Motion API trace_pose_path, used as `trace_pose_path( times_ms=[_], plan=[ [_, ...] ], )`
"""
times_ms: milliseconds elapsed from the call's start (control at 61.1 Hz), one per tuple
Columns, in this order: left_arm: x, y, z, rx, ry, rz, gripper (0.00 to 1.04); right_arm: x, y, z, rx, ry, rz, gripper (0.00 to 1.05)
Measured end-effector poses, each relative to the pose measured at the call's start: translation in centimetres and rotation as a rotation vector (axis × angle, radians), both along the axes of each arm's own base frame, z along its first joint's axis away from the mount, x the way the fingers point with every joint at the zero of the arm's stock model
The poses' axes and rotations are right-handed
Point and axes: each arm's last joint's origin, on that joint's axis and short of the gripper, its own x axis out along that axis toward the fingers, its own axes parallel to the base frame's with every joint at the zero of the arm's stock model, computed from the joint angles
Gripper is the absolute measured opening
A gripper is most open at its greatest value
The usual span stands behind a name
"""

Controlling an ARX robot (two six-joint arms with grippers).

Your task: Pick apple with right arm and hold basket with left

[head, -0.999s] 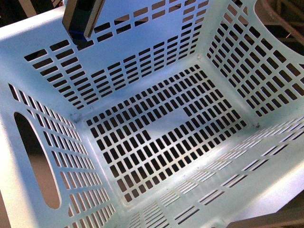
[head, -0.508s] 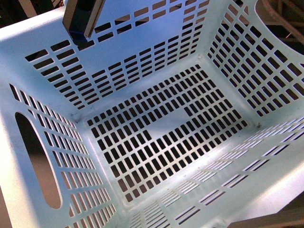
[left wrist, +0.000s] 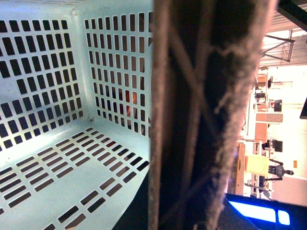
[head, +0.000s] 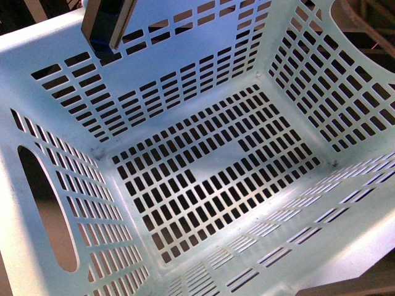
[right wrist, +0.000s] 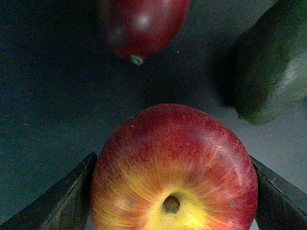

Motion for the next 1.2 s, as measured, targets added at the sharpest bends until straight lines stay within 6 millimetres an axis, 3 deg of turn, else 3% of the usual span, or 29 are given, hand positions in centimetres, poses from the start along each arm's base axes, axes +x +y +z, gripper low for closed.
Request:
trace_pose_path(
  times_ms=[98,213,311,360,426,606,721,884,1081,1195],
  plan=[
    [0.0,0.0,0.0,0.000,0.000,0.000,0.07,-0.5,-0.1,2.8,0.007,-0.080,0.020,0.79],
    [0.0,0.0,0.0,0.000,0.000,0.001,0.07,-1.7,0.3,9.9,0.030,-0.258,0.059,0.79],
    [0.0,0.0,0.0,0.000,0.000,0.000,0.07,-2.3,0.9,13.9,0.048,-0.362,0.079,0.79],
    [0.0,0.0,0.0,0.000,0.000,0.000,0.07,-2.9,2.0,17.6,0.048,-0.455,0.102,0.79],
    [0.0,0.0,0.0,0.000,0.000,0.001,0.07,-3.5,3.2,20.5,0.050,-0.533,0.131,0.79],
    [0.0,0.0,0.0,0.000,0.000,0.000,0.07,-5.7,7.9,26.8,0.059,-0.732,0.247,0.79],
    [0.0,0.0,0.0,0.001,-0.001,0.001,0.07,-6.6,11.4,27.9,0.101,-0.781,0.323,0.79],
    [0.0,0.0,0.0,-0.001,0.001,0.000,0.07,-7.5,15.7,26.3,0.192,-0.731,0.411,0.79],
    [0.0,0.0,0.0,0.000,0.000,0.000,0.07,-8.1,18.3,24.4,0.249,-0.672,0.492,0.79],
    [0.0,0.0,0.0,0.000,0.000,0.001,0.07,-8.1,18.6,23.8,0.246,-0.649,0.480,0.94]
  ],
)
